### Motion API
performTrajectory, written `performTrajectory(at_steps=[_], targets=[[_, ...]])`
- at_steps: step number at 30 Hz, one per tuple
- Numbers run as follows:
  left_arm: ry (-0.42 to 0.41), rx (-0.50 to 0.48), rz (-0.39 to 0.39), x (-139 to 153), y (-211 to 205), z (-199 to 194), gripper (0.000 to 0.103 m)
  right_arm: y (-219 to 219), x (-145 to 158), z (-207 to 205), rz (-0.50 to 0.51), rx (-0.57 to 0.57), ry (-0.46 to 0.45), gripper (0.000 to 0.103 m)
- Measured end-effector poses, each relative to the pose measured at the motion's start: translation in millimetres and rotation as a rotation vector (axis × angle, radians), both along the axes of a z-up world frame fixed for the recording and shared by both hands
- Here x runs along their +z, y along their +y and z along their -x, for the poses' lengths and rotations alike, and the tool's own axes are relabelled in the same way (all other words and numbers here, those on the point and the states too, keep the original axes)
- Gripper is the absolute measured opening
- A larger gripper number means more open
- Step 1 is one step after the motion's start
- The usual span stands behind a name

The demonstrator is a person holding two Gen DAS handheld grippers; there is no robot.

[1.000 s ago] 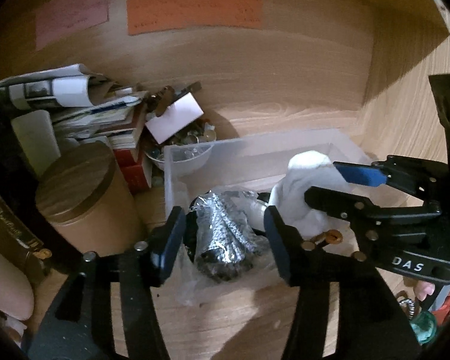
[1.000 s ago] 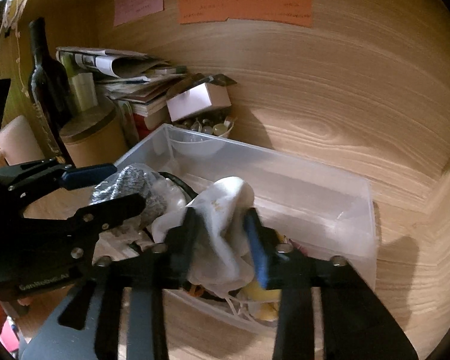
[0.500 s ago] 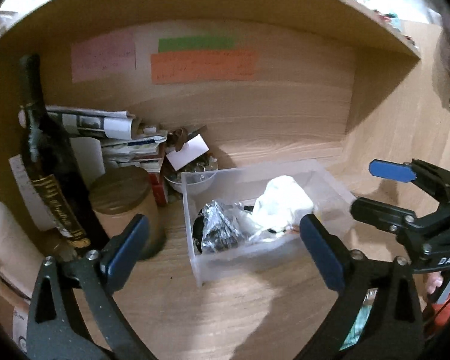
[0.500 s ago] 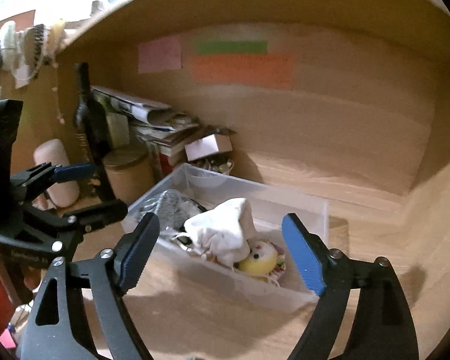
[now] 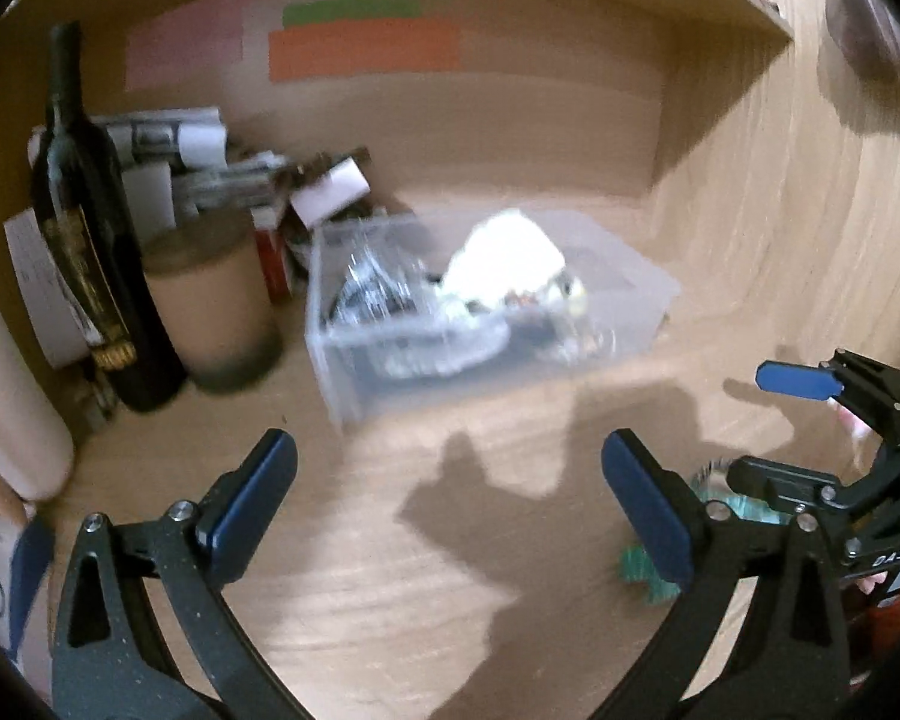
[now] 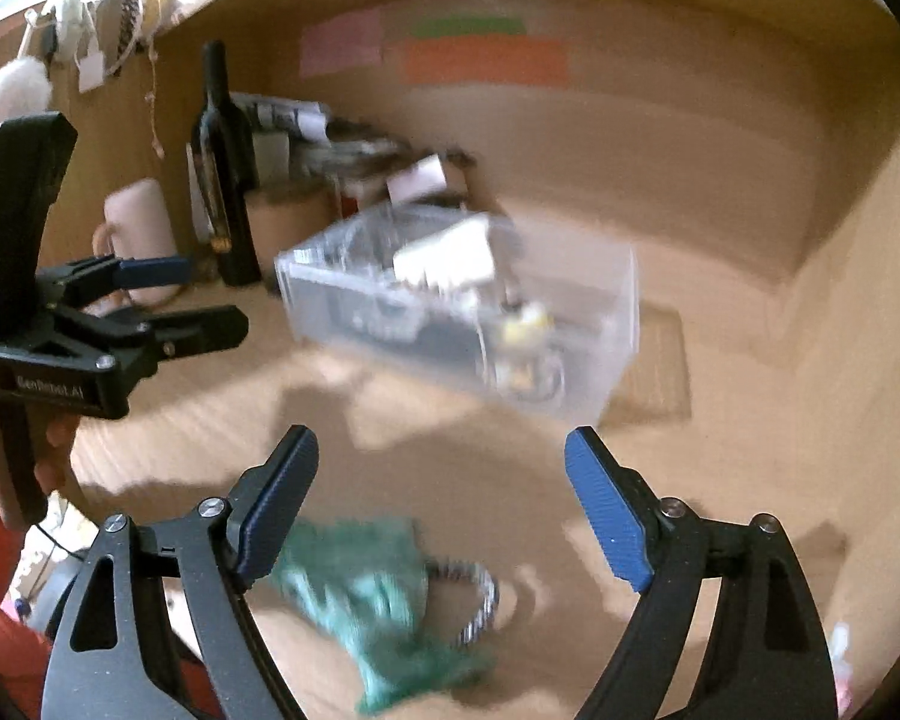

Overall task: Organize soft objects
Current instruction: 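Grasp the green knit glove with the right tool while the left tool grasps the beaded bracelet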

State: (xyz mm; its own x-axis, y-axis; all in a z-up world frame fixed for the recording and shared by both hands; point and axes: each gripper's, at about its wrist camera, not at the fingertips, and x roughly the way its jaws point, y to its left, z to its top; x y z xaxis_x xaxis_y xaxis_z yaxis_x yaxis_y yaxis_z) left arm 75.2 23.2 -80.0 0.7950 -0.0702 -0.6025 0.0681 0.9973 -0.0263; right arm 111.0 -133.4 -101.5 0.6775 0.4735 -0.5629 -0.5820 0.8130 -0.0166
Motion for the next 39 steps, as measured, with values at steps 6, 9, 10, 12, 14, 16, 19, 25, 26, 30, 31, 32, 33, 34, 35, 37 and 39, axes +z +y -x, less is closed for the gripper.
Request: performTrajectory(at_steps=[6,9,10,12,14,16,19,25,26,30,31,32,33,34,35,37,39], targets=[[0.063,-0.001,-0.019,-25.8,-9.1,6.9,0.103,-6.9,-29.2,14.2,-0.008,0.024,0.114,0.079],[0.08,-0.004,-0.008,-32.5,-11.1,9.0,0.103,-1.5,-36.4,18.5,-0.006,0.064,0.148,0.064],[0.087,-0.006,-0.006,-34.9,-12.0,9.6,0.103,0.9,-37.8,19.6,-0.001,0.071,0.151,0.057],[0.091,-0.011,-0.012,-37.4,-14.5,9.5,0.103,9.9,-43.5,19.7,0.024,0.083,0.16,0.045],[0.09,-0.013,-0.022,-37.6,-17.6,9.7,0.103,13.6,-48.2,19.6,0.025,0.095,0.173,0.033],[0.088,-0.021,-0.018,-36.2,-20.5,9.2,0.103,15.3,-46.8,19.1,0.017,0.09,0.162,0.022],[0.088,-0.043,-0.009,-33.9,-27.0,7.2,0.103,8.1,-39.6,20.5,-0.032,0.087,0.153,0.015],[0.109,-0.116,-0.013,-34.8,-51.3,-0.4,0.103,-35.1,-10.5,24.3,-0.16,-0.064,0.06,0.015],[0.114,-0.125,-0.009,-35.5,-54.7,-1.5,0.103,-41.9,-7.4,24.6,-0.174,-0.089,0.049,0.015],[0.153,-0.17,0.005,-42.4,-75.1,-7.5,0.095,-73.8,2.7,27.6,-0.214,-0.192,0.013,0.015],[0.168,-0.187,0.003,-44.7,-80.6,-9.4,0.086,-81.7,2.8,28.0,-0.218,-0.217,0.008,0.015],[0.187,-0.207,0.0,-47.7,-86.4,-11.5,0.079,-85.4,2.6,28.2,-0.222,-0.228,0.008,0.015],[0.197,-0.216,-0.001,-49.8,-89.7,-12.3,0.078,-89.1,2.9,28.1,-0.228,-0.238,0.01,0.015],[0.208,-0.228,-0.003,-52.6,-94.1,-13.3,0.075,-94.4,1.1,28.3,-0.234,-0.25,0.013,0.015],[0.215,-0.236,-0.011,-55.0,-98.3,-13.9,0.07,-95.3,1.6,26.2,-0.237,-0.253,0.016,0.015],[0.222,-0.246,-0.027,-58.4,-103.4,-15.2,0.06,-98.7,0.4,25.6,-0.245,-0.257,0.023,0.015],[0.228,-0.249,-0.037,-61.4,-107.8,-16.1,0.05,-101.4,-1.4,25.4,-0.253,-0.254,0.03,0.015]])
